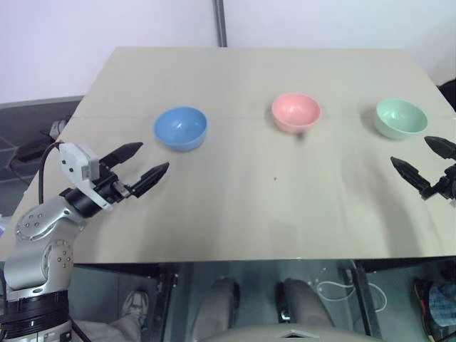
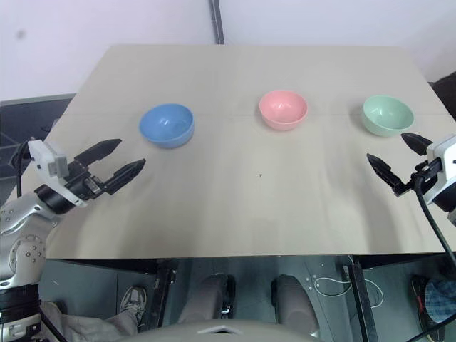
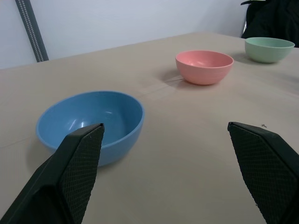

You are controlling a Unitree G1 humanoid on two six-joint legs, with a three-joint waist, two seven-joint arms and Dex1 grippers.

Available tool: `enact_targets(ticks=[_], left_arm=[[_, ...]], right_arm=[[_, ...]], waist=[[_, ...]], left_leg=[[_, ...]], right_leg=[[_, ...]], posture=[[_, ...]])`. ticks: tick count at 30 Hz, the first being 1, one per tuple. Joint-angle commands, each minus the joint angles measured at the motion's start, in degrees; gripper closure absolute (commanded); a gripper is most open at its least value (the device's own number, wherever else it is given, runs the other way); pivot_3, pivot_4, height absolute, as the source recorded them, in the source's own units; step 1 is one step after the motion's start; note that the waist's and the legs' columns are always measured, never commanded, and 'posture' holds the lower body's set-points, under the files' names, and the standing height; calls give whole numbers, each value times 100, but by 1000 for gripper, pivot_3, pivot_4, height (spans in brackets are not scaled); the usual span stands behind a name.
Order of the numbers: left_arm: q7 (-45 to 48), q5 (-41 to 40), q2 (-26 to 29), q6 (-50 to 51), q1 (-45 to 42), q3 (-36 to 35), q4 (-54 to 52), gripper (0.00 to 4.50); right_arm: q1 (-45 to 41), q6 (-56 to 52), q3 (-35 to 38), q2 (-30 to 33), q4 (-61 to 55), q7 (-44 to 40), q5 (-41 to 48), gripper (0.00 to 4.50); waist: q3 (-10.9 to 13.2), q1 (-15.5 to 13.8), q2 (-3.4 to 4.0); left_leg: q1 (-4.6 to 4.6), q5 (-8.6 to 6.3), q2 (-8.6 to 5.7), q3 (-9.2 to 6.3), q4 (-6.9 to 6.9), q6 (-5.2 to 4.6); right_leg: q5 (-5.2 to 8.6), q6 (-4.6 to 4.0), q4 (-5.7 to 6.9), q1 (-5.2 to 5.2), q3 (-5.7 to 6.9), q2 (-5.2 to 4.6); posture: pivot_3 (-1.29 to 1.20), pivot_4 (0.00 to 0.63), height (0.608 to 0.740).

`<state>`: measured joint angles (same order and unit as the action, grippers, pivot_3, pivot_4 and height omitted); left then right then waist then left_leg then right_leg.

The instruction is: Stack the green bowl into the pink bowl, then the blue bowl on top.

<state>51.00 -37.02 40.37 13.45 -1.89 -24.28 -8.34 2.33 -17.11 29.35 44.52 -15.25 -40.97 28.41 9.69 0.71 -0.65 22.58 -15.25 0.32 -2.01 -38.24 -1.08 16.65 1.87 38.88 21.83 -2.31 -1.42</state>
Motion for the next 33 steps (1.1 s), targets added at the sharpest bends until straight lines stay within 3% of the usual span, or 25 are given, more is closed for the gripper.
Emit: enact_targets(ticks=[1, 11, 17, 20, 23, 30, 33], left_arm=[[43, -129, 80, 24, -7, -171, -241, 0], [2, -314, 0, 227, -161, -71, -367, 0], [270, -548, -199, 312, -274, 285, -724, 0], [585, -346, -378, 6, -295, 687, -834, 0], [593, -113, -473, -154, -327, 896, -803, 0], [386, -87, -545, -145, -128, 841, -1020, 0], [257, -113, -584, -161, 90, 708, -1177, 0]], right_arm=[[-89, 32, 78, 71, -223, -1, 29, 38], [-518, 136, -590, -138, -149, 69, -195, 38], [-1732, 504, -1936, -447, 781, 239, -1223, 38], [-2765, 981, -2885, -731, 1772, 341, -2181, 38], [-3796, 1434, -3551, -1167, 2998, 39, -2593, 38], [-5637, 3022, -4513, -2061, 6239, 159, -3706, 38], [-6136, 3441, -4611, -2236, 7190, 372, -3970, 948]], waist=[[0, 0, 0], [0, 5, 0], [1, 34, 2], [3, 46, 5], [6, 47, 7], [7, 70, 6], [8, 53, 4]], left_leg=[[0, 0, 0, 0, 0, 0], [0, 0, 0, 0, 0, 0], [-5, 0, 0, 5, -3, 0], [-7, 0, 0, 5, -4, 1], [1, 1, 0, 7, -1, 2], [28, 15, -2, 20, 0, 26], [42, 16, -9, 18, 3, 29]], right_leg=[[0, 0, 0, 0, 0, 0], [0, 0, 0, 0, 0, 0], [-1, 0, 3, 0, -4, 2], [-1, 0, 5, 1, -3, 4], [-1, -1, 8, 14, -4, 7], [-2, -2, 7, 44, -2, 4], [-2, -2, 2, 53, -3, -9]], posture=[[0, 150, 740], [0, 150, 740], [0, 150, 740], [0, 150, 740], [0, 150, 740], [0, 150, 740], [0, 150, 740]])
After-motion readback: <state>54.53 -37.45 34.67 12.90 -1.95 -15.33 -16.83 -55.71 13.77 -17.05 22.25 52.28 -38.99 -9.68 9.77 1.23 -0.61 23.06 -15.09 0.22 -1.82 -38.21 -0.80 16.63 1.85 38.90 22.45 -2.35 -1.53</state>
